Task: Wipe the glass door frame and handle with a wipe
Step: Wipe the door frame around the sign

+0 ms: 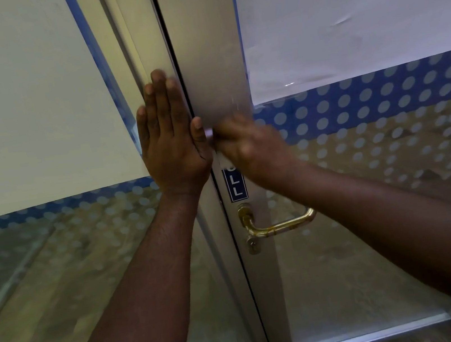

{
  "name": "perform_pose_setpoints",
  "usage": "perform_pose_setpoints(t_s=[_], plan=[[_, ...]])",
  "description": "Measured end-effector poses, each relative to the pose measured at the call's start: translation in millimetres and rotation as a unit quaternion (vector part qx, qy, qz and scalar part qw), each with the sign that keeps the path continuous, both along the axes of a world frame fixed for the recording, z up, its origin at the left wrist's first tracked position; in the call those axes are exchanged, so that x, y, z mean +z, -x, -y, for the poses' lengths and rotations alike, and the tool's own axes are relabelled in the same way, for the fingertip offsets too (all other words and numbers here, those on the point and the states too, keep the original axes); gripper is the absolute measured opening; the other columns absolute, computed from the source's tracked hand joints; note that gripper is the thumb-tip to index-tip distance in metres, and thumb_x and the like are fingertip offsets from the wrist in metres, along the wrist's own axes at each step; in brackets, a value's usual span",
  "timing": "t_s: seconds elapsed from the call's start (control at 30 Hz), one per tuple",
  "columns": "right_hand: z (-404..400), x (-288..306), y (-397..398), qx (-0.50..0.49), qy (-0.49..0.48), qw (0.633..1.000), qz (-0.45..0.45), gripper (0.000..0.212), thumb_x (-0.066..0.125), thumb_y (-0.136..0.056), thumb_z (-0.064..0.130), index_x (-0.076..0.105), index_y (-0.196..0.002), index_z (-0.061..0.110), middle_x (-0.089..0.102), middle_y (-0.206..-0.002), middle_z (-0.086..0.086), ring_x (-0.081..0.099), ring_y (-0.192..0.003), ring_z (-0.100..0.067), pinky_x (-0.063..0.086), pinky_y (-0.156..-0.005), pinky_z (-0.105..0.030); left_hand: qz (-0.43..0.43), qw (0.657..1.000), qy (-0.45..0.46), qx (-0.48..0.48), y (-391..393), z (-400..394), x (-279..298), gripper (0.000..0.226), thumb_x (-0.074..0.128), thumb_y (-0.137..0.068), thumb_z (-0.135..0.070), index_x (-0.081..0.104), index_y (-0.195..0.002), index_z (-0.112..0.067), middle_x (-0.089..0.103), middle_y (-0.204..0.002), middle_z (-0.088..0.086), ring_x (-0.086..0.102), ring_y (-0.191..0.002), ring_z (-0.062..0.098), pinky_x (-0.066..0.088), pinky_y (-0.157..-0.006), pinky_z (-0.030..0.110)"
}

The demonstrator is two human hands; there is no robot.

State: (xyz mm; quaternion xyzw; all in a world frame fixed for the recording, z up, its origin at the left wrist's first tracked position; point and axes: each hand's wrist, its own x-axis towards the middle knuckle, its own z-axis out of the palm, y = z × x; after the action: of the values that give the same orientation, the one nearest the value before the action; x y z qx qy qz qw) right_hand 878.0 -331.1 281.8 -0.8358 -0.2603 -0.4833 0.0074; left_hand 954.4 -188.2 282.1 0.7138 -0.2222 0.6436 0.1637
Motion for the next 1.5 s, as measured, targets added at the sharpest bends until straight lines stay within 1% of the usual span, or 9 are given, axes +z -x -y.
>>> perform_pose_setpoints(t_s=[0.2, 0.33, 0.53, 0.67, 0.83, 1.1, 1.23, 1.33, 1.5], plan=[[5, 10, -1, -0.053, -0.086, 0.994, 0.039, 0.02, 0.062, -0.093, 0.013, 0.068, -0.109, 0.003, 0.064, -0.098, -0.013, 0.059, -0.089, -0.023, 0.048, -0.057, -0.024, -0.001, 1.0, -0.016, -0.016, 2, -4, -6, 0.057, 0.017, -0.107, -0.035, 0.019, -0.154, -0.002, 0.025, -0.159, 0.019, 0.003, -0.152, 0.017, 0.008, -0.125, 0.037], [6, 6, 4, -0.046, -0.035, 0.998, 0.031, 0.02, 0.06, -0.094, 0.014, 0.069, -0.108, 0.002, 0.065, -0.1, -0.013, 0.06, -0.091, -0.024, 0.05, -0.057, -0.026, -0.004, 1.0, -0.015, -0.016, 2, -4, -6, 0.057, 0.017, -0.107, -0.036, 0.021, -0.153, -0.002, 0.025, -0.159, 0.019, 0.003, -0.152, 0.017, 0.007, -0.125, 0.036], [-3, 43, -5, -0.052, -0.154, 0.98, 0.114, 0.015, 0.061, -0.094, 0.015, 0.069, -0.098, 0.003, 0.063, -0.093, -0.011, 0.057, -0.086, -0.023, 0.046, -0.055, -0.027, -0.001, 1.0, -0.011, -0.011, 2, -1, -7, 0.056, 0.017, -0.107, -0.034, 0.02, -0.154, -0.003, 0.024, -0.16, 0.019, 0.004, -0.152, 0.017, 0.008, -0.125, 0.036], [-10, -7, 3, 0.011, -0.018, 1.0, -0.013, 0.017, 0.06, -0.093, 0.013, 0.067, -0.106, 0.004, 0.061, -0.102, -0.013, 0.058, -0.09, -0.024, 0.048, -0.059, -0.027, -0.002, 1.0, -0.012, -0.009, 3, -3, -7, 0.057, 0.017, -0.107, -0.035, 0.022, -0.153, -0.003, 0.027, -0.159, 0.019, 0.007, -0.151, 0.016, 0.007, -0.125, 0.035], [15, -46, 20, -0.027, 0.004, 0.983, -0.182, 0.033, 0.037, -0.098, 0.03, 0.055, -0.121, 0.015, 0.053, -0.111, -0.002, 0.05, -0.086, -0.013, 0.044, -0.061, -0.025, -0.003, 1.0, -0.024, -0.006, 3, -5, -6, 0.057, 0.017, -0.107, -0.034, 0.023, -0.153, -0.001, 0.027, -0.159, 0.019, 0.006, -0.151, 0.017, 0.006, -0.125, 0.034], [34, -55, 29, -0.056, 0.037, 0.965, -0.252, 0.036, 0.027, -0.1, 0.037, 0.049, -0.124, 0.021, 0.048, -0.113, 0.005, 0.049, -0.085, -0.007, 0.047, -0.072, -0.024, 0.007, 1.0, -0.02, 0.002, -1, -5, -7, 0.056, 0.017, -0.107, -0.035, 0.023, -0.153, -0.003, 0.027, -0.159, 0.018, 0.002, -0.152, 0.015, 0.004, -0.125, 0.033], [36, -26, 32, -0.056, -0.018, 0.989, -0.137, 0.023, 0.051, -0.098, 0.02, 0.063, -0.112, 0.007, 0.059, -0.099, -0.008, 0.054, -0.074, -0.014, 0.052, -0.053, -0.03, 0.005, 1.0, -0.017, -0.003, -1, -5, -6, 0.056, 0.018, -0.107, -0.034, 0.022, -0.153, -0.003, 0.025, -0.159, 0.018, 0.002, -0.152, 0.016, 0.004, -0.125, 0.033], [37, -1, 20, -0.087, -0.044, 0.995, -0.005, 0.018, 0.065, -0.091, 0.012, 0.07, -0.106, 0.002, 0.065, -0.096, -0.014, 0.06, -0.083, -0.022, 0.047, -0.055, -0.023, 0.008, 1.0, -0.015, -0.004, -1, -5, -6, 0.056, 0.019, -0.107, -0.035, 0.023, -0.153, -0.003, 0.026, -0.159, 0.019, 0.002, -0.152, 0.015, 0.005, -0.125, 0.033], [34, -24, 22, -0.084, -0.03, 0.995, -0.055, 0.017, 0.062, -0.094, 0.016, 0.069, -0.104, 0.004, 0.062, -0.094, -0.01, 0.056, -0.079, -0.019, 0.037, -0.053, -0.021, 0.007, 1.0, -0.013, 0.0, 0, -5, -7, 0.056, 0.019, -0.107, -0.034, 0.024, -0.152, -0.002, 0.028, -0.158, 0.019, 0.001, -0.151, 0.014, 0.004, -0.125, 0.033]])
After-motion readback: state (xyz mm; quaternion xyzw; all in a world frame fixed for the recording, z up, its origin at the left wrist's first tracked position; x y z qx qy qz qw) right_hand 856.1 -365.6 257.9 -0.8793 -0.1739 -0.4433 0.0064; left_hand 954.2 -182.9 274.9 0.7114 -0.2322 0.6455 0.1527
